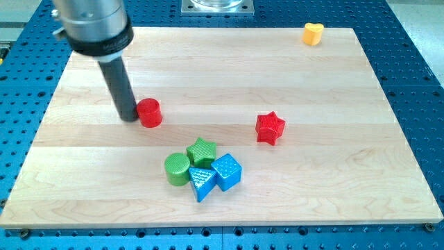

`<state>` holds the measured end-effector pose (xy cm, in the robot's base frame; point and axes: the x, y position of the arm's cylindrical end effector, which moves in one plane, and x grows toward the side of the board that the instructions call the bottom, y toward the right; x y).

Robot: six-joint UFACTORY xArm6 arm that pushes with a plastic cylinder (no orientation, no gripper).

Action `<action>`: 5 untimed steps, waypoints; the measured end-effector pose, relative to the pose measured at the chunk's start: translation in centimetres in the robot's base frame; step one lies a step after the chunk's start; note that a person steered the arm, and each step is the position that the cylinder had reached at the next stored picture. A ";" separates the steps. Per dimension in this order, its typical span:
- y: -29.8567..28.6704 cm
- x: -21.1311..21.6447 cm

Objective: Push the red circle diagonal to the green star

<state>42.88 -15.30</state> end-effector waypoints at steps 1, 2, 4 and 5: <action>-0.7 0.0; -1.3 0.0; -1.3 -0.6; -1.3 -0.7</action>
